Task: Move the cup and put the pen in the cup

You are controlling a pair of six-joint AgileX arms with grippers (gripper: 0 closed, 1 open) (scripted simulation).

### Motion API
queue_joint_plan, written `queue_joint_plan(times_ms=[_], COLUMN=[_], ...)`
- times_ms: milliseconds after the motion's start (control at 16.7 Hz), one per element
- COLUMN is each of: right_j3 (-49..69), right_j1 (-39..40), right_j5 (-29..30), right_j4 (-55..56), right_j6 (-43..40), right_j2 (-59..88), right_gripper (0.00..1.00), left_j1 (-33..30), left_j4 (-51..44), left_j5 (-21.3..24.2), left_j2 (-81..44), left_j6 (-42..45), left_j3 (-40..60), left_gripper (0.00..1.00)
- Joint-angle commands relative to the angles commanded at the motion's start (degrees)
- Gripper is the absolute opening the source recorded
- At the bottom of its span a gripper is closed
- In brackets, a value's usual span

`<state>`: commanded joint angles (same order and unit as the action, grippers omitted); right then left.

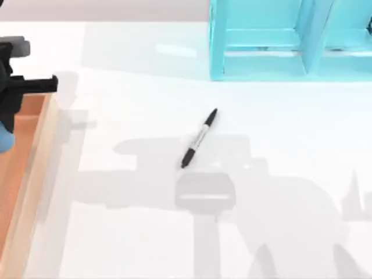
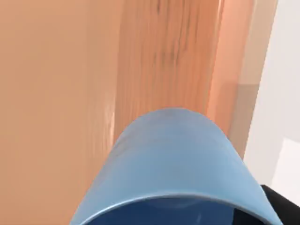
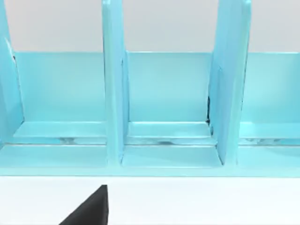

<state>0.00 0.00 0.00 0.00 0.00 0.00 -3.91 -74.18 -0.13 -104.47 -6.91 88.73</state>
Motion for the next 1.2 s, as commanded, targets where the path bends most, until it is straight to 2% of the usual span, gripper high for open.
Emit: queue_joint_plan(times_ms=[300, 540, 780, 1200], right_j3=[0.0, 0.0, 0.0, 0.0], right_j1=[0.0, 0.0, 0.0, 0.0], right_j5=[0.0, 0.0, 0.0, 0.0], right_j4=[0.0, 0.0, 0.0, 0.0], right_j6=[0.0, 0.0, 0.0, 0.0], right_j2=[0.0, 0.0, 0.0, 0.0], right_gripper=[1.00, 1.00, 1.00, 1.00], left_j1=[-10.3, -11.3, -12.8, -23.9], left_j4=[-9.3, -10.0, -8.5, 0.1], left_j5=[0.1, 0.0, -0.2, -2.2], left_j2=[2.9, 3.2, 0.6, -14.4], left_j6=[-5.7, -6.3, -8.1, -19.2], left_j3=[6.3, 6.9, 7.7, 12.6], left_gripper=[0.00, 0.00, 0.00, 0.00])
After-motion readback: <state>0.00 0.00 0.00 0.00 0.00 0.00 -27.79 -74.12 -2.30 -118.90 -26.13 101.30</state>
